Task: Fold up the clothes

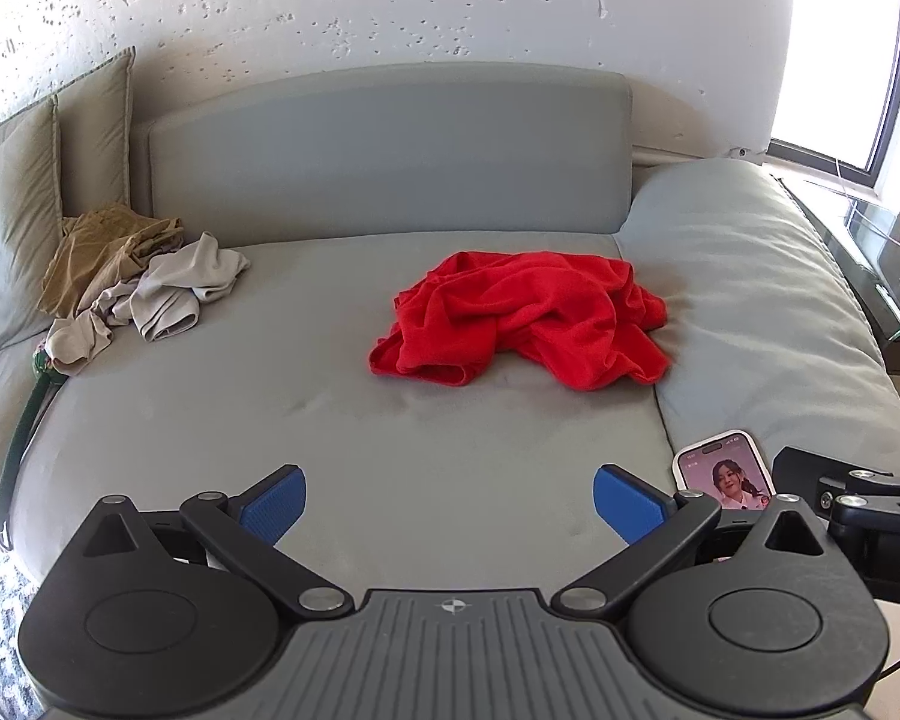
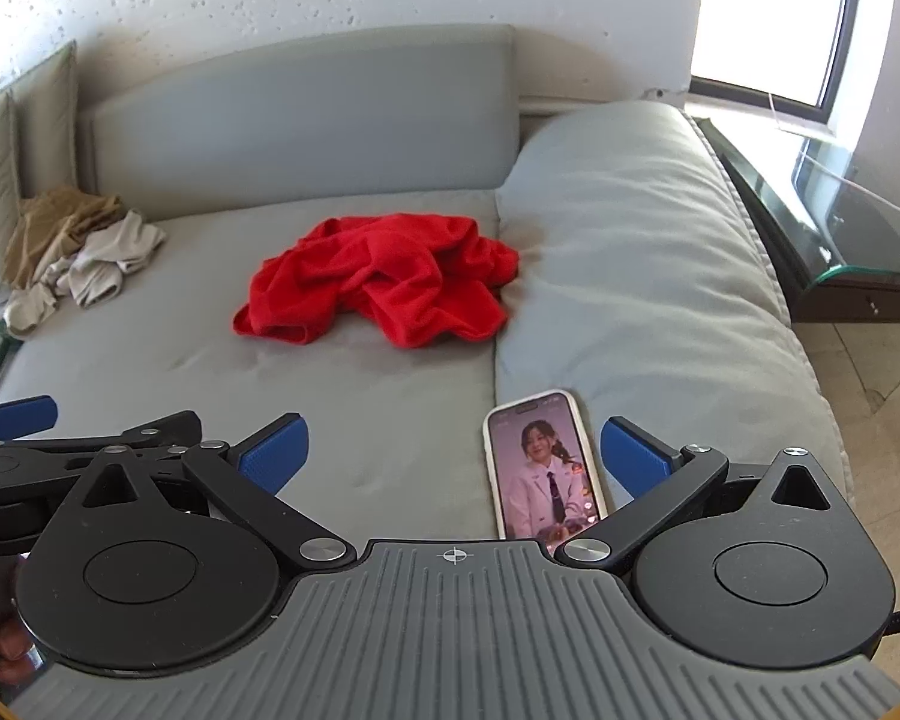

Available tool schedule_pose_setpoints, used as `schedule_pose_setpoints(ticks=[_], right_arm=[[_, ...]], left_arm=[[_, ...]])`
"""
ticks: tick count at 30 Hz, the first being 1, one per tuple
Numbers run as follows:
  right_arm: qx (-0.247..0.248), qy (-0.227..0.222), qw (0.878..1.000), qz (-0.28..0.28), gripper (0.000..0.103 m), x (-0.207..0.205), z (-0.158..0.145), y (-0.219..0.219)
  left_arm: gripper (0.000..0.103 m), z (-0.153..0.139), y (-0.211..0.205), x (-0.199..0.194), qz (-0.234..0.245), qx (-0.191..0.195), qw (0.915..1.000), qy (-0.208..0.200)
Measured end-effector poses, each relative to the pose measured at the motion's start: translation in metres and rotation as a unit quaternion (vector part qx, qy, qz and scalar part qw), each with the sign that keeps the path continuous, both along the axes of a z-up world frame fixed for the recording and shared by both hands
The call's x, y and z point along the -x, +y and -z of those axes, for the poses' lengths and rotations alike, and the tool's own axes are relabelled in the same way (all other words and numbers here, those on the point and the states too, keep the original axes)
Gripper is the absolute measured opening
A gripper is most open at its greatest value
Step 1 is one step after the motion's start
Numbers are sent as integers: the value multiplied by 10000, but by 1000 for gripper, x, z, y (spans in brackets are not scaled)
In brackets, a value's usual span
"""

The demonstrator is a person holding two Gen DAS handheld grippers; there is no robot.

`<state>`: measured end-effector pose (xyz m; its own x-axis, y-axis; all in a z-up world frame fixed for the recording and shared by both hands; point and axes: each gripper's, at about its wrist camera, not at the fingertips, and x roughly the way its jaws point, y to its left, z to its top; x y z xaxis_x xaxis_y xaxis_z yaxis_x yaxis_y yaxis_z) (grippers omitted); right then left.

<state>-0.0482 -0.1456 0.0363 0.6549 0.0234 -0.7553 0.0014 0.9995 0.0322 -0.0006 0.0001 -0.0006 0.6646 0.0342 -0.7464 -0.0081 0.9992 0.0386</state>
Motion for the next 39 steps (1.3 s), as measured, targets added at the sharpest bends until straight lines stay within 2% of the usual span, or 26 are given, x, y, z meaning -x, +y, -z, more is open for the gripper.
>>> schedule_pose_setpoints(ticks=[5,10,12,14,39], right_arm=[[-21,167,9999,2,103,-4,2,1],[-31,104,9999,-9,103,-5,8,-1],[-17,57,10000,4,103,-1,10,0],[11,43,10000,11,103,-1,11,1],[8,138,9999,48,103,-2,12,1]], left_arm=[[101,4,-2,1,65,47,9999,144],[101,9,-1,1,102,161,9993,322],[101,9,12,-22,120,194,9990,386],[101,10,-1,-5,-51,-26,10000,62],[101,14,-1,-4,-114,-43,9999,111]])
